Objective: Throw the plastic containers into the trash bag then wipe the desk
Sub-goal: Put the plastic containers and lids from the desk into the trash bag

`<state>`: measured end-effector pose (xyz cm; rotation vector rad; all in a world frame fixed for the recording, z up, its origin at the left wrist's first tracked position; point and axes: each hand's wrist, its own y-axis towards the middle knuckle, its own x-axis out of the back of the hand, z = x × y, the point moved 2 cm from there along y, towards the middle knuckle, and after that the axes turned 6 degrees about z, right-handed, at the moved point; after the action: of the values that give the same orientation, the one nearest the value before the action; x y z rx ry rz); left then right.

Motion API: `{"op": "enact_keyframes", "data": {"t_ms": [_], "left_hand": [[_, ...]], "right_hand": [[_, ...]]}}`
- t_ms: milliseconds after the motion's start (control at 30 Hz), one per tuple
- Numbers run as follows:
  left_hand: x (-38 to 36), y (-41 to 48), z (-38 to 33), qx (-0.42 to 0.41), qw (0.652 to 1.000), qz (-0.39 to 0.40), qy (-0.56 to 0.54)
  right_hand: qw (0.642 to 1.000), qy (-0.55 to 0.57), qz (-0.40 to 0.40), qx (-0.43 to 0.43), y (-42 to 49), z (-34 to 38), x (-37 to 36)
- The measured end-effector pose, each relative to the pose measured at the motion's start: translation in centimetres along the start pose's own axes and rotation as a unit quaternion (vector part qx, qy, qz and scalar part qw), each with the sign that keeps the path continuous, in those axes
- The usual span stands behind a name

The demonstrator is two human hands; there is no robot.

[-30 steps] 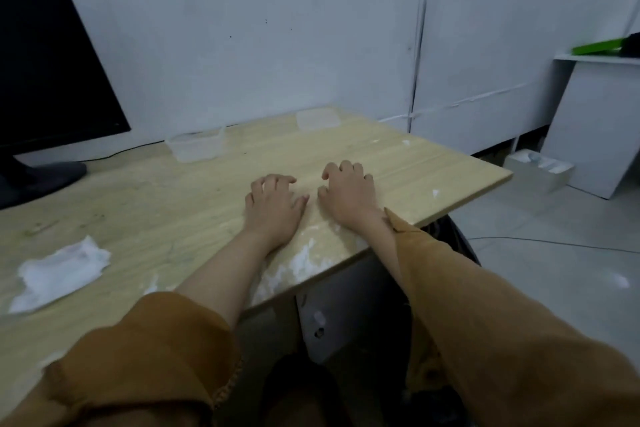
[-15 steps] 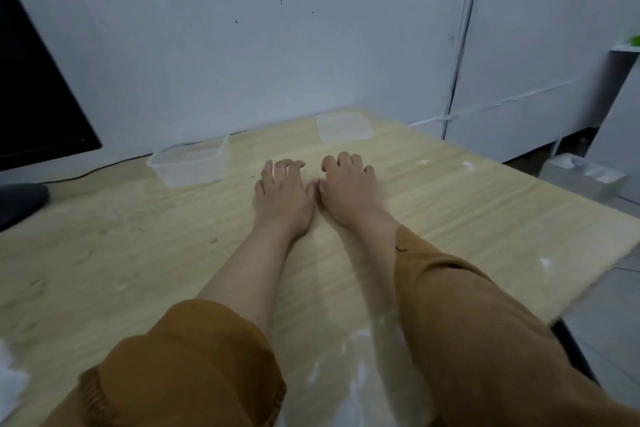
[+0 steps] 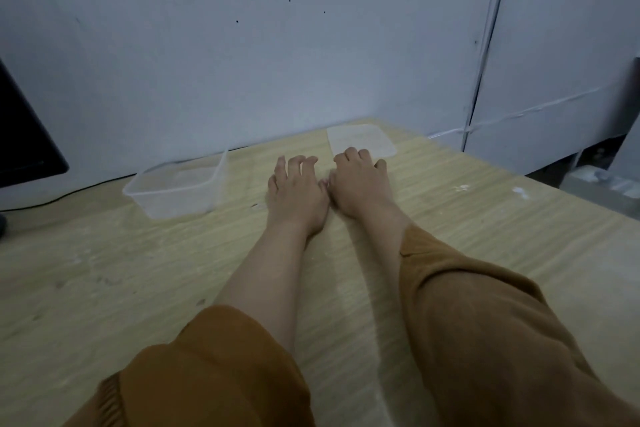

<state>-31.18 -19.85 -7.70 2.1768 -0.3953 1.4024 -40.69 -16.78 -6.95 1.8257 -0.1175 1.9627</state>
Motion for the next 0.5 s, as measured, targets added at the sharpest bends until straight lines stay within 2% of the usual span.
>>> {"op": "enact_keyframes", "data": {"t_ms": [133,300,433,500], "left_hand": [[0.0,0.7,-0.1,-0.011,1.0,-0.02,0.005],[0.8,0.5,-0.3,-0.007,0.994,-0.102,0.041],[1.0,0.2,-0.3,0.009,0.993,-0.108,0.054],[0.9,0.2,-0.3,0.016,0.993,-0.101,0.055]], "right_hand": [[0.999,0.014,0.046,-0.01,0.6,-0.2,-0.2],[1.0,0.017,0.012,-0.007,0.3,-0.2,-0.1],[0.996,0.037,0.08,-0.012,0.4,-0.3,-0.2],[0.998,0.024,0.053,-0.006,0.5,-0.2,0.0]]}}
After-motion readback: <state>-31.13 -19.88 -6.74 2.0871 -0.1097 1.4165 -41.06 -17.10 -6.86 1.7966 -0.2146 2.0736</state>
